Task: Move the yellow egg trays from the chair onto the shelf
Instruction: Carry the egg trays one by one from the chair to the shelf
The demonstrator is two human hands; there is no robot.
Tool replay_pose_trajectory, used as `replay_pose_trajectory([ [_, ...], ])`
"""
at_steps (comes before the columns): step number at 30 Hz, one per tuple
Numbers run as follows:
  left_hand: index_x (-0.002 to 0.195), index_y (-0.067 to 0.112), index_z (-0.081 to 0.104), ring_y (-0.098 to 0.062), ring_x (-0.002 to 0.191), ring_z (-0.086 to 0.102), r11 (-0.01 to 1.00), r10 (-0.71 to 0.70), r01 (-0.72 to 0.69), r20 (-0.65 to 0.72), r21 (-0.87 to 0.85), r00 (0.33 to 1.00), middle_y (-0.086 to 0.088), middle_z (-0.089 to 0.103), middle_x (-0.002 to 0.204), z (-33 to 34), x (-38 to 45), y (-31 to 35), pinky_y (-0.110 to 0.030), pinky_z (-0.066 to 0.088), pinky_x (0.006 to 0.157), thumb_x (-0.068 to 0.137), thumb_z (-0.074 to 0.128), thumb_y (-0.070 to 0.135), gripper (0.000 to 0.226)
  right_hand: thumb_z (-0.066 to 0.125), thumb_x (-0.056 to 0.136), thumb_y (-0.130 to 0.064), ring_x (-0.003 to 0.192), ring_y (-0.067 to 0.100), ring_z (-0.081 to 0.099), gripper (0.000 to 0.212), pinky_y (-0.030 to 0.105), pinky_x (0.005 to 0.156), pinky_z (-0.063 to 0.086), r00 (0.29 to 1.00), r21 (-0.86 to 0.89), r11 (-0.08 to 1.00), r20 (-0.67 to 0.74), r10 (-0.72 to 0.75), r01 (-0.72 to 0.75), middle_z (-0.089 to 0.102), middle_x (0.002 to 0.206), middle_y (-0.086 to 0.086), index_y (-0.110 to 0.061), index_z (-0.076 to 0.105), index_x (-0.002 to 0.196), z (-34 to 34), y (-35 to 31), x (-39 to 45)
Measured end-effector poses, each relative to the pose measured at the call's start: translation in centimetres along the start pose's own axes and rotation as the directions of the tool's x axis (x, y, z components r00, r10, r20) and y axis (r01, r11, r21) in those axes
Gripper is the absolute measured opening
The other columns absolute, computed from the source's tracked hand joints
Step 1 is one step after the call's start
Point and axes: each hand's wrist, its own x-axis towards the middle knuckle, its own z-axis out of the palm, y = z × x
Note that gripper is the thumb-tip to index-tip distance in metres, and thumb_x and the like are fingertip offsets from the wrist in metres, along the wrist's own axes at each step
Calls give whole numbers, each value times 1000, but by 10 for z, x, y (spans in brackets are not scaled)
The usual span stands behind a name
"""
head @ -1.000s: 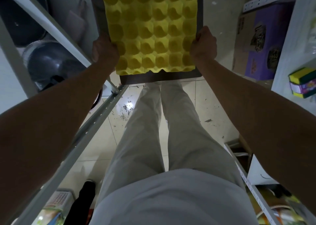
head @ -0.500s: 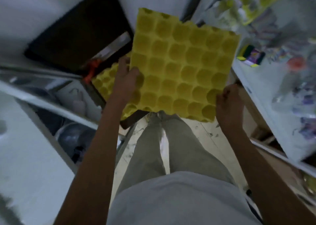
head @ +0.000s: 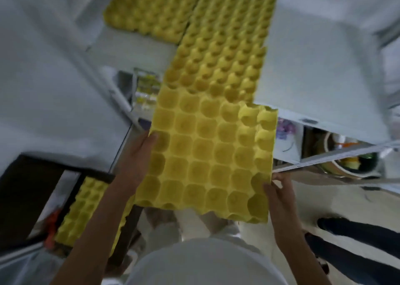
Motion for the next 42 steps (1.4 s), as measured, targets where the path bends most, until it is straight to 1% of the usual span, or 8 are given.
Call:
replay_pose_trajectory([
  [4,109,54,71,-8,108,71,999,-16,17,-17,36,1000,24,75,105,96,-1,37,-39,55,88,100,51,58,22,62,101,-19,79,8,72,9,45,69,57,994,100,994,-101,-27,37,77,95,-9,-27,57,103,-82,-1,29],
  [9,97,60,69,-1,104,63,996,36,-38,20,78,999,36,69,100,206,-4,79,-34,49,91,105,50,49,24,60,89,-39,77,13,61,18,40,68,49,975,150,980,-201,-96,127,64,89,8,-24,56,98,-166,-6,76],
  [16,123,22,72,-17,111,65,973,102,-103,18,208,995,-1,72,120,261,30,103,-46,51,102,107,51,36,30,61,90,-36,63,0,62,6,33,57,51,978,189,978,-202,-54,93,72,80,-14,-32,58,92,-206,-12,141],
  [20,102,5,70,-14,78,61,890,189,-170,-5,423,982,-17,72,100,268,77,114,-44,55,81,105,49,39,39,64,99,-25,63,-1,63,11,23,52,52,976,230,969,-212,-42,92,71,75,-15,-29,59,90,-198,-17,178],
  [27,100,24,67,8,72,61,801,343,-368,143,472,928,18,67,82,263,158,145,-21,45,64,100,48,52,34,64,96,-20,60,-1,62,12,23,51,51,931,169,985,-365,21,44,70,70,-16,-29,63,89,-176,-35,246],
  [31,133,26,62,-12,116,61,474,601,-565,220,675,768,8,65,130,236,209,148,-37,54,91,102,42,49,43,67,93,-26,58,7,63,6,26,47,52,888,91,994,-460,-10,58,68,65,-9,-28,63,89,-173,-46,292],
  [34,153,34,44,-32,151,31,222,467,-497,355,839,809,-3,34,165,225,250,137,-55,36,117,104,43,48,50,71,88,-35,67,23,64,20,42,58,57,865,70,998,-500,41,-7,68,72,5,-20,64,97,-175,-47,326],
  [42,155,40,35,-37,157,18,39,502,-422,348,906,792,-8,24,170,222,275,120,-65,19,122,96,50,49,62,63,95,-46,109,30,68,40,40,80,59,875,-517,851,-451,-174,-97,66,125,8,-27,56,130,-181,-87,392],
])
